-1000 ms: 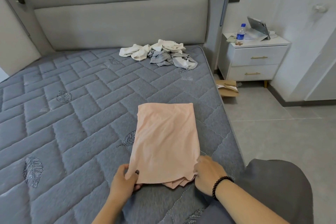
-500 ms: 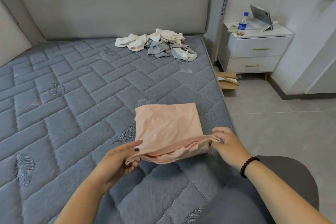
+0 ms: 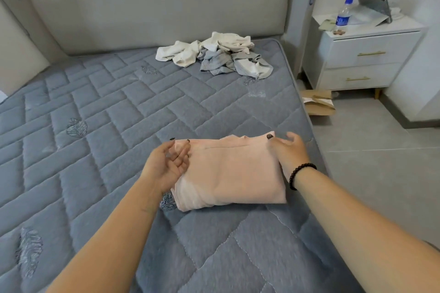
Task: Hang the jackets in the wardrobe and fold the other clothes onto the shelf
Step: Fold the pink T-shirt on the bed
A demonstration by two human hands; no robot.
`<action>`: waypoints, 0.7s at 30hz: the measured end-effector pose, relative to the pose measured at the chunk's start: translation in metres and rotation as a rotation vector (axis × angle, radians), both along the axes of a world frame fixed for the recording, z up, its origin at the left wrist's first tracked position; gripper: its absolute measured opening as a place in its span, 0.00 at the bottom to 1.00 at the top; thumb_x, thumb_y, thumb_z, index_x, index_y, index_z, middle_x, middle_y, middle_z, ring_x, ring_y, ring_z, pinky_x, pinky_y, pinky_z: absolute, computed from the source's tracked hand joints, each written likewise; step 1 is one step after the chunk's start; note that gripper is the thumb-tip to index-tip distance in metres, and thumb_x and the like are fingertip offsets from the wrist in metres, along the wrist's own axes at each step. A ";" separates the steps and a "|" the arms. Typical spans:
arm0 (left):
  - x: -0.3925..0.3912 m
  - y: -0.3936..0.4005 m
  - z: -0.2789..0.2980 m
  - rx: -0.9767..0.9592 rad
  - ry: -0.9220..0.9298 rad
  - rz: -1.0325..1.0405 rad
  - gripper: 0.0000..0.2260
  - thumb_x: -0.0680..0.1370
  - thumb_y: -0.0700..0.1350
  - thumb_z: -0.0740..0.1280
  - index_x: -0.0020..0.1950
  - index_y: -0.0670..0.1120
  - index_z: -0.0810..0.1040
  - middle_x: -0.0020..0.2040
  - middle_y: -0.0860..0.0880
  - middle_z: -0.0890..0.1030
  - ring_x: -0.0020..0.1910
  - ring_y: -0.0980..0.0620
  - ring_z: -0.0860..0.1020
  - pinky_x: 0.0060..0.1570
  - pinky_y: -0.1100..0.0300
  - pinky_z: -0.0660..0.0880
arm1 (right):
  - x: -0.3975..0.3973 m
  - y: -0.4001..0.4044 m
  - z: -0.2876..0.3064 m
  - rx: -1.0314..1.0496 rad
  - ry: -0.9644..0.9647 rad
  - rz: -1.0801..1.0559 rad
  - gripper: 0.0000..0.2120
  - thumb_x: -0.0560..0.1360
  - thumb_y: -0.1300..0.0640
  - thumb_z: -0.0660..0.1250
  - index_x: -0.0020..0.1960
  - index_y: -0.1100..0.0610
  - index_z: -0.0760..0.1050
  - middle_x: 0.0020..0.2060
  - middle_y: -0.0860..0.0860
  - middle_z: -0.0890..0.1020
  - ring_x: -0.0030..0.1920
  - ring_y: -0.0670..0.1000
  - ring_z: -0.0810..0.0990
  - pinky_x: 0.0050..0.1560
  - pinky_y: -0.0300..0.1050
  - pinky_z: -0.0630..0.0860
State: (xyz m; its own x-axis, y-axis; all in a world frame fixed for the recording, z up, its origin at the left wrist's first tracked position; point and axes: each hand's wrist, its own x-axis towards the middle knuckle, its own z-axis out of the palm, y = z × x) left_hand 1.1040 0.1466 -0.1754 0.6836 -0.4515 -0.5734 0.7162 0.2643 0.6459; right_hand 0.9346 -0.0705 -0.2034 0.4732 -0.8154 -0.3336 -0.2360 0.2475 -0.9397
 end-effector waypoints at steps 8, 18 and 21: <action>-0.070 0.030 -0.092 0.754 -0.439 0.089 0.13 0.75 0.46 0.68 0.58 0.42 0.77 0.51 0.43 0.80 0.49 0.48 0.79 0.46 0.50 0.77 | -0.049 0.031 -0.073 0.211 0.080 -0.040 0.29 0.72 0.62 0.72 0.70 0.59 0.66 0.53 0.50 0.79 0.52 0.50 0.78 0.57 0.45 0.73; -0.103 0.029 -0.092 0.885 -0.932 0.152 0.13 0.82 0.49 0.60 0.38 0.51 0.70 0.32 0.53 0.72 0.31 0.62 0.70 0.33 0.67 0.67 | -0.056 0.036 -0.082 -0.168 0.273 0.208 0.04 0.79 0.55 0.62 0.50 0.55 0.74 0.43 0.51 0.80 0.45 0.52 0.79 0.48 0.49 0.75; -0.100 0.030 -0.090 0.884 -0.911 0.169 0.14 0.83 0.49 0.59 0.38 0.50 0.69 0.32 0.53 0.73 0.31 0.62 0.70 0.31 0.69 0.67 | -0.054 0.033 -0.083 -0.270 0.239 0.103 0.04 0.79 0.56 0.61 0.46 0.53 0.71 0.39 0.49 0.79 0.40 0.50 0.76 0.37 0.44 0.71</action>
